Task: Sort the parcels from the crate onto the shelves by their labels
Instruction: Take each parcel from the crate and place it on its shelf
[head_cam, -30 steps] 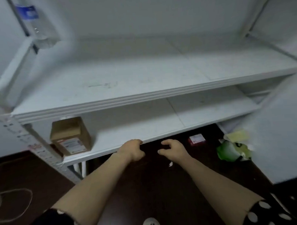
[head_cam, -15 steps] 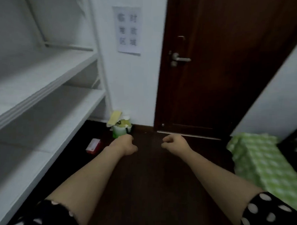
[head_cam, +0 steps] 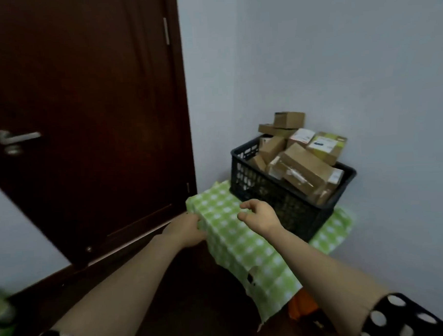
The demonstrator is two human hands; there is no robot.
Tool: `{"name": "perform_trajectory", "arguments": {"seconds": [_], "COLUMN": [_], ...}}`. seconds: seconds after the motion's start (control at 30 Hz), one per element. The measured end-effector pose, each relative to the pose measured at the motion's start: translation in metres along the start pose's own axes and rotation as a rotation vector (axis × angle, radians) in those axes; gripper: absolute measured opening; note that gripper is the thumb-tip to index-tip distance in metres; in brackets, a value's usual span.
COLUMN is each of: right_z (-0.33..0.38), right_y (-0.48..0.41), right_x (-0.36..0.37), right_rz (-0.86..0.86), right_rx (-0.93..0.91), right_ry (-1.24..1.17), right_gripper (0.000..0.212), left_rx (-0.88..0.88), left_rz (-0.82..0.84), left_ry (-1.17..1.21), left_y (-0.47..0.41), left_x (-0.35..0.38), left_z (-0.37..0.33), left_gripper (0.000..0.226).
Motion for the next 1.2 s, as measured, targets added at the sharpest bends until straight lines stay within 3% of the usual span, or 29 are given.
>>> {"name": "perform_trajectory", "arguments": {"seconds": [0.17, 0.33, 0.47, 0.7, 0.97, 1.2], "right_z": [-0.064, -0.114, -0.149, -0.22, -0.274, -0.256], "right_y": [-0.039, -0.082, -0.11, -0.143, -0.196, -0.205], "right_x": [-0.057, -0.1, -0.133, -0.169, -0.174, -0.16], "right_rz": [-0.093, -0.245, -0.402, -0.596, -0.388, -0.225], "right_rx": [0.118, 0.251, 0.407, 0.642, 0.654, 0.578], "right_ry": [-0.07, -0.147, -0.248, -0.338, -0.531, -0.669], "right_gripper": [0.044, 0.047, 0.046, 0.042, 0.036, 0.045], "left_rx": [0.082, 0.205, 0.25, 0.264, 0.122, -0.014], "left_rz": [0.085, 0.151, 0.192, 0.176, 0.203, 0.034], "left_ry": [-0.033, -0.032, 0.088, 0.326, 0.436, 0.565], "left_y": [-0.075, -0.155, -0.216, -0.293, -0.333, -0.314], "left_x": [0.023, 0.037, 0.038, 0.041, 0.078, 0.057], "left_z": [-0.069, -0.125, -0.165, -0.232, -0.28, -0.264], "left_gripper": [0.062, 0.06, 0.062, 0.046, 0.053, 0.044]}}
Point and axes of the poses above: each hand's wrist, its own y-axis away from the middle knuckle, its own x-axis out of the palm, z = x × y, the point moved 9 cm from there along -y, towards the middle knuckle, and after that the axes turned 11 degrees about y, right-handed, at the moved point
